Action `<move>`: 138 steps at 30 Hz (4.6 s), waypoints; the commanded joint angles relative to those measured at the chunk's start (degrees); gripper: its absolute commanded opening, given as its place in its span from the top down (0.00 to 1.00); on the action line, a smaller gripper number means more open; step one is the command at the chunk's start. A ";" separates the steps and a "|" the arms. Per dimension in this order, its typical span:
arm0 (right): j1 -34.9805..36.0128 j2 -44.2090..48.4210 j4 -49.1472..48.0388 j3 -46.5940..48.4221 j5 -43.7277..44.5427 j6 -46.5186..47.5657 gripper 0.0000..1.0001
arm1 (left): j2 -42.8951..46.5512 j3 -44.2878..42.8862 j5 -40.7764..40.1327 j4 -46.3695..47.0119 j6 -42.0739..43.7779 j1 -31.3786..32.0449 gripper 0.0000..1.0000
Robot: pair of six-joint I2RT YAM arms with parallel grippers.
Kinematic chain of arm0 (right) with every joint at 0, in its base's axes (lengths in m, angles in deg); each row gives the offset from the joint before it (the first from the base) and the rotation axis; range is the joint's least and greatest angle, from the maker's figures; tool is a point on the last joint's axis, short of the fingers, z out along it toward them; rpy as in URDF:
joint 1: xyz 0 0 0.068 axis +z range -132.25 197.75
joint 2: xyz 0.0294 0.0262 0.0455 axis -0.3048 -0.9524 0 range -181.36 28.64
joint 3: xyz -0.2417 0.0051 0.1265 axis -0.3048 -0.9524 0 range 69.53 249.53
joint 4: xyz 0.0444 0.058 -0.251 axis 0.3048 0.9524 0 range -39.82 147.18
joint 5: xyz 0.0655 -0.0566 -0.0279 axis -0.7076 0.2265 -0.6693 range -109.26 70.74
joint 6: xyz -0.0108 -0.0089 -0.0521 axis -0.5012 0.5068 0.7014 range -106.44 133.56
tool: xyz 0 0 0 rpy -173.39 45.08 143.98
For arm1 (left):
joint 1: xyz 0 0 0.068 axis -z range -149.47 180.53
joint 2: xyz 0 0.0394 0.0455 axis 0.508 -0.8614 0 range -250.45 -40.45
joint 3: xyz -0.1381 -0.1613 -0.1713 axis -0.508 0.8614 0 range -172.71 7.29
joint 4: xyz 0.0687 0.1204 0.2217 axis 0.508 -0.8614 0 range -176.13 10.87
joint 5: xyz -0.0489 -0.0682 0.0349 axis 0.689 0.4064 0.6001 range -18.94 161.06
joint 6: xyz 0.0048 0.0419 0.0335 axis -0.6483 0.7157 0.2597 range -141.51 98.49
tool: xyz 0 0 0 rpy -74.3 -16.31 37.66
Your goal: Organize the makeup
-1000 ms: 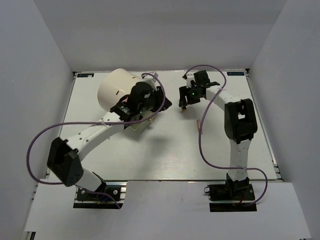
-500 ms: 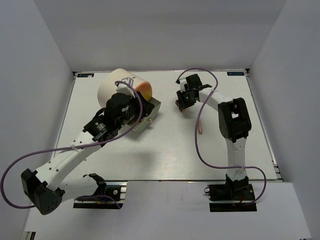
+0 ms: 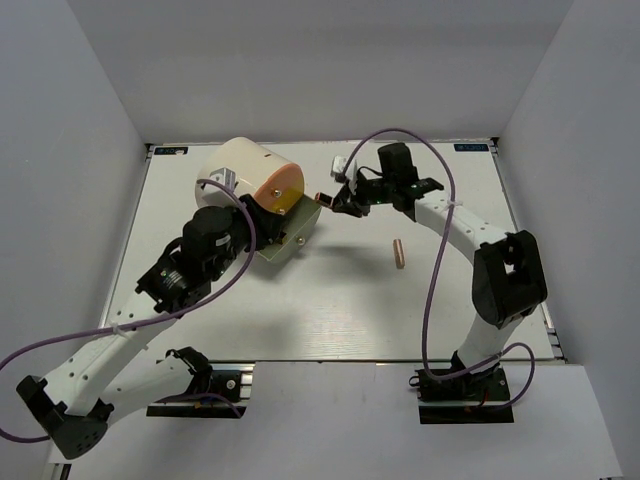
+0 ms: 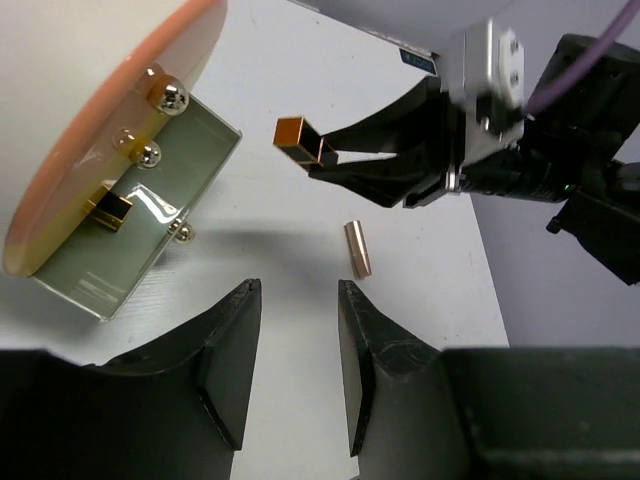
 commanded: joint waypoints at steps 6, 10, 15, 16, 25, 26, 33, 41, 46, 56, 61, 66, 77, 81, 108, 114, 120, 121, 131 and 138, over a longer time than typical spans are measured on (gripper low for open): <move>4.68 -2.84 1.66 2.51 -5.39 39.22 1.00 | 6.73 2.56 -4.07 -3.28 -1.48 0.20 0.53; 6.35 -5.04 1.32 4.99 -2.93 45.12 1.00 | 8.15 3.00 -4.59 -4.42 -2.18 0.20 0.53; 8.36 -6.10 1.58 5.61 -0.99 52.67 1.00 | 9.38 4.31 -4.77 -4.25 -2.71 0.20 0.53; 8.72 -6.27 1.58 5.61 -0.38 53.12 1.00 | 9.38 4.40 -4.86 -4.25 -2.71 0.20 0.53; 12.15 -8.12 -0.27 5.52 3.84 54.97 0.63 | 10.35 5.11 -5.47 -4.34 -2.80 0.20 0.53; 12.15 -8.12 -0.44 5.43 3.85 54.62 0.56 | 10.43 5.20 -5.47 -4.25 -2.80 0.20 0.53; 12.33 -6.10 -5.44 3.68 5.17 47.42 0.48 | 11.14 6.07 -5.65 -3.37 -3.24 0.20 0.53; 9.60 6.89 -39.92 -13.44 24.52 -2.11 1.00 | 10.96 6.42 -5.21 -2.41 -3.06 0.20 0.52; 3.99 2.44 -5.08 -0.56 36.47 -27.17 1.00 | 10.70 7.13 -4.51 -1.35 -3.06 0.20 0.52; -10.07 7.00 12.39 -13.81 26.88 -44.00 0.16 | 11.14 7.83 -4.07 -1.17 -3.06 0.20 0.52; -11.76 5.42 14.41 -17.77 28.45 -41.98 0.18 | 10.79 8.62 -3.10 0.05 -3.24 0.20 0.52; -11.93 1.91 13.88 -16.90 30.56 -40.48 0.31 | 9.73 8.27 -2.66 0.06 -3.32 0.20 0.52; -10.70 -3.20 10.20 -15.75 36.01 -38.38 0.56 | 8.76 7.83 -3.28 0.50 -2.88 0.20 0.52; -10.26 -2.59 9.32 -15.66 32.62 -34.25 0.89 | 8.76 7.92 -3.54 0.32 -2.80 0.20 0.52; 6.78 -3.90 -16.97 -3.80 -2.40 49.86 1.00 | 10.87 8.71 -5.39 -0.03 -2.88 0.20 0.51; 10.21 -6.18 -20.12 -3.53 0.51 54.17 1.00 | 11.57 9.24 -6.00 -0.21 -2.97 0.20 0.51; 12.85 -7.06 -19.69 -3.27 1.83 54.79 0.93 | 11.49 9.50 -6.18 -0.03 -3.06 0.20 0.51; 12.76 -7.07 -19.43 -3.36 1.91 54.71 0.85 | 11.40 9.42 -6.35 -0.20 -2.89 0.20 0.51; 12.33 -3.37 -26.19 -6.08 2.44 39.70 0.49 | 11.23 9.77 -6.44 0.41 -2.71 0.20 0.51; 11.45 3.20 -37.49 -9.94 12.77 -0.82 1.00 | 10.35 9.59 -6.00 1.29 -2.18 -0.32 0.51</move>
